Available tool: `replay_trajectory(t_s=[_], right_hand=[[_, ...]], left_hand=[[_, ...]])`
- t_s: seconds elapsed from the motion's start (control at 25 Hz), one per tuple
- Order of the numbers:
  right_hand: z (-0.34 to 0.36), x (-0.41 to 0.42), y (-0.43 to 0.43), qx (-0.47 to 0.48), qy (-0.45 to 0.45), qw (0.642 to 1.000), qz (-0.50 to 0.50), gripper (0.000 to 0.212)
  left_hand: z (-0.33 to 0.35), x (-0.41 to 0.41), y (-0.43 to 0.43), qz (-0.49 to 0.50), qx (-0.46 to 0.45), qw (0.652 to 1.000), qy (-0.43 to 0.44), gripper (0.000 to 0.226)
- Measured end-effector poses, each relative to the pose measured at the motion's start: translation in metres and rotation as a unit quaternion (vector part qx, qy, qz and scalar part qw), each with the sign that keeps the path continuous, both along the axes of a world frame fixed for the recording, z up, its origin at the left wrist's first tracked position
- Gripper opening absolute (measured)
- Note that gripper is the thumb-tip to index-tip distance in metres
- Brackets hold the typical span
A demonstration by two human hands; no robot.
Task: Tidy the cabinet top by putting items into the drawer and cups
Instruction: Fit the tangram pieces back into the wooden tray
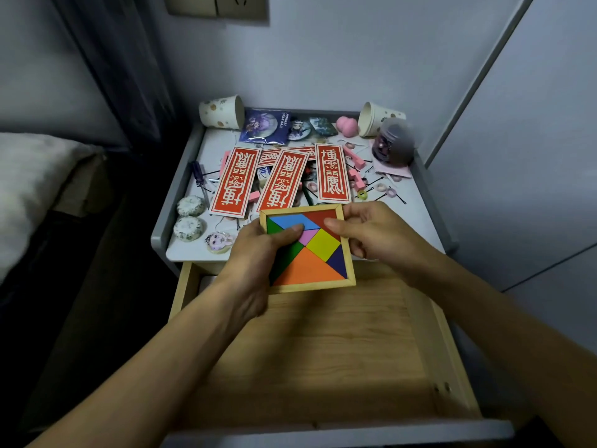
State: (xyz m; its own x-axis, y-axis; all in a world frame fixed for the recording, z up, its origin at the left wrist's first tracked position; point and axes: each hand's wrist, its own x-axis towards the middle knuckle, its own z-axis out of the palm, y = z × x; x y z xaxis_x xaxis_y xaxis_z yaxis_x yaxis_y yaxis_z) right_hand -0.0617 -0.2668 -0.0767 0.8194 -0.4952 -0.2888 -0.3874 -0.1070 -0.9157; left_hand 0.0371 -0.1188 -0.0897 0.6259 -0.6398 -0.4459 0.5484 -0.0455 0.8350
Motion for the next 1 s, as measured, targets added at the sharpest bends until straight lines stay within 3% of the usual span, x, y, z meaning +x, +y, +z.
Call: replay_trajectory(t_s=[0.12, 0.32, 0.48, 0.68, 0.76, 0.8, 0.92, 1.0], right_hand=[[0.002, 0.000, 0.003, 0.045, -0.006, 0.999, -0.001, 0.013], [0.001, -0.003, 0.003, 0.072, -0.026, 0.997, -0.026, 0.021], [0.001, -0.003, 0.008, 0.100, -0.044, 0.994, -0.031, 0.023], [-0.006, -0.010, 0.031, 0.112, 0.012, 0.993, 0.038, 0.019], [-0.012, -0.014, 0.037, 0.120, 0.039, 0.990, 0.054, 0.019], [-0.017, -0.016, 0.042, 0.127, 0.055, 0.988, 0.062, 0.017], [-0.049, -0.024, 0.067, 0.128, 0.121, 0.978, 0.110, 0.013], [-0.078, -0.024, 0.087, 0.131, 0.158, 0.971, 0.124, 0.015]], left_hand=[[0.002, 0.001, 0.003, -0.013, 0.003, 1.000, -0.001, 0.016], [0.009, 0.016, 0.012, -0.062, 0.011, 0.998, -0.020, 0.039], [0.012, 0.026, 0.023, -0.084, 0.045, 0.990, -0.099, 0.027], [0.010, 0.030, 0.048, -0.109, 0.097, 0.977, -0.158, 0.021], [0.009, 0.038, 0.065, -0.178, 0.178, 0.931, -0.265, 0.018], [0.006, 0.045, 0.073, -0.206, 0.239, 0.888, -0.333, 0.025], [-0.012, 0.063, 0.094, -0.207, 0.477, 0.704, -0.484, 0.035], [-0.026, 0.062, 0.102, -0.230, 0.558, 0.623, -0.497, 0.032]])
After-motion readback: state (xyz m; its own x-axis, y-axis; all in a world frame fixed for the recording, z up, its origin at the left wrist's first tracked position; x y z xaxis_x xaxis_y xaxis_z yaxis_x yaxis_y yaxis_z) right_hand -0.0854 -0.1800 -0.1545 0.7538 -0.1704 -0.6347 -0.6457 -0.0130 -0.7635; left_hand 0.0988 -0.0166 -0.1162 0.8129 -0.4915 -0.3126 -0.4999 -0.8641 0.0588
